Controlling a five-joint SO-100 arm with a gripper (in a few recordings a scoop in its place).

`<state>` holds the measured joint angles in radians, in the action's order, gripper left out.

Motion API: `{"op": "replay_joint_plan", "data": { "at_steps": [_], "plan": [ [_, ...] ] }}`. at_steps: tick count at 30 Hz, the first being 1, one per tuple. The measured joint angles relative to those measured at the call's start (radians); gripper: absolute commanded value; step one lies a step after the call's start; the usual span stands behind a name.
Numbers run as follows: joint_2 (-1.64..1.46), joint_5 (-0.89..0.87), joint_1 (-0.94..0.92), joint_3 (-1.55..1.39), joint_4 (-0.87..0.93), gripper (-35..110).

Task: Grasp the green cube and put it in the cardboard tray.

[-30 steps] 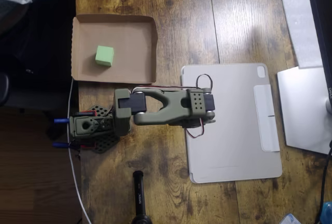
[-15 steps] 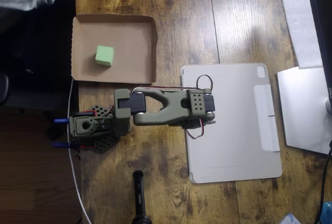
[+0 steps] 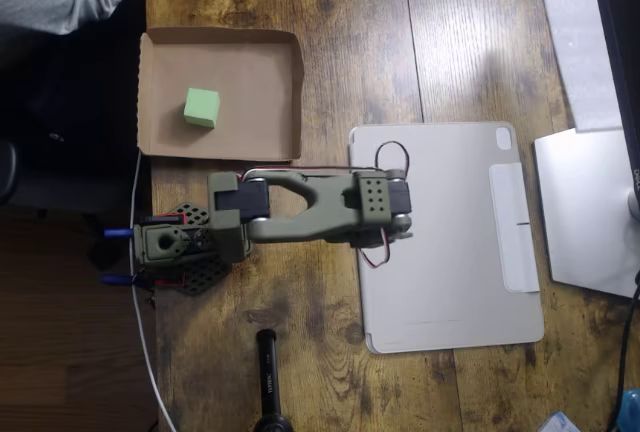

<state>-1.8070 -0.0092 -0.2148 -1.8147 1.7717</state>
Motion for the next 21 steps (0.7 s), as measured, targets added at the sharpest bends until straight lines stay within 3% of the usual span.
{"op": "replay_joint_plan", "data": {
  "at_steps": [21],
  "plan": [
    [0.026,0.002,0.000,-0.014,0.000,0]
  ]
}}
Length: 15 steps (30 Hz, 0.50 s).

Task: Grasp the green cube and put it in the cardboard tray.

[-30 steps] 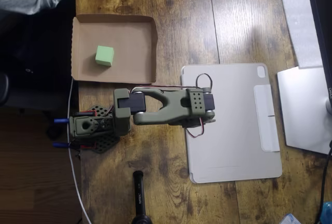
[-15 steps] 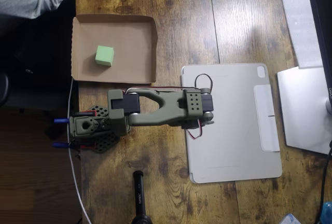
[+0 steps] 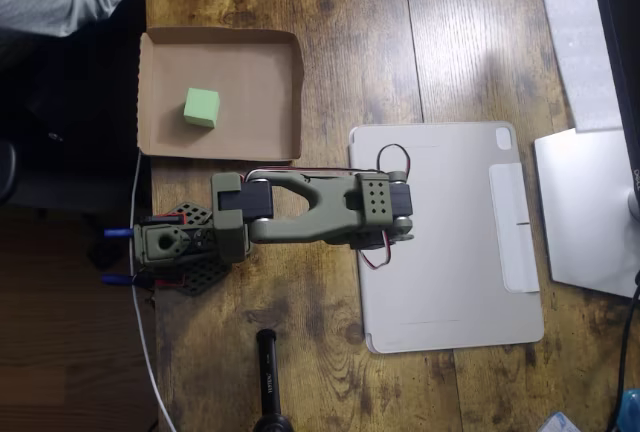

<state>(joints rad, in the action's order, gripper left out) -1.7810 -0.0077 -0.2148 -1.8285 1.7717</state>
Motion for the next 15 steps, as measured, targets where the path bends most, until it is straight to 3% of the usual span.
{"op": "replay_joint_plan", "data": {
  "at_steps": [15],
  "plan": [
    [0.018,-0.005,0.048,-0.002,0.000,0]
  ]
}}
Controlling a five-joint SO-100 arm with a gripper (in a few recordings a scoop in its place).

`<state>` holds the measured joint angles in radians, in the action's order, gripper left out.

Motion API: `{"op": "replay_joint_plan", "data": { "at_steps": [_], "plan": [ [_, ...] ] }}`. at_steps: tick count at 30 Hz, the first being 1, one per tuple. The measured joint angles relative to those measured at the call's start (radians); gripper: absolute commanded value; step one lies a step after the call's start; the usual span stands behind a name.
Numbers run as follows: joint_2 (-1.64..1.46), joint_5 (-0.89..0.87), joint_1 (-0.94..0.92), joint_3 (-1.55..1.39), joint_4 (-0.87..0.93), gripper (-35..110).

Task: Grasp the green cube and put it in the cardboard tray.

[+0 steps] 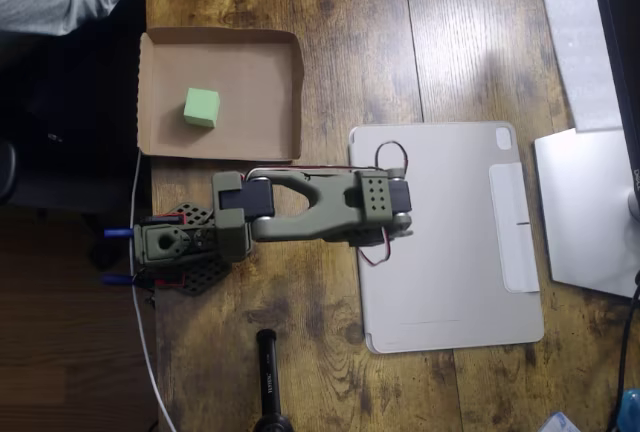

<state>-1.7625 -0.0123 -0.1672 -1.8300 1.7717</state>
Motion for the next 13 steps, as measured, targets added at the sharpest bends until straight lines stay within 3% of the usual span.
{"op": "replay_joint_plan", "data": {
  "at_steps": [13],
  "plan": [
    [0.000,-0.002,0.003,0.000,-0.006,0]
  ]
}}
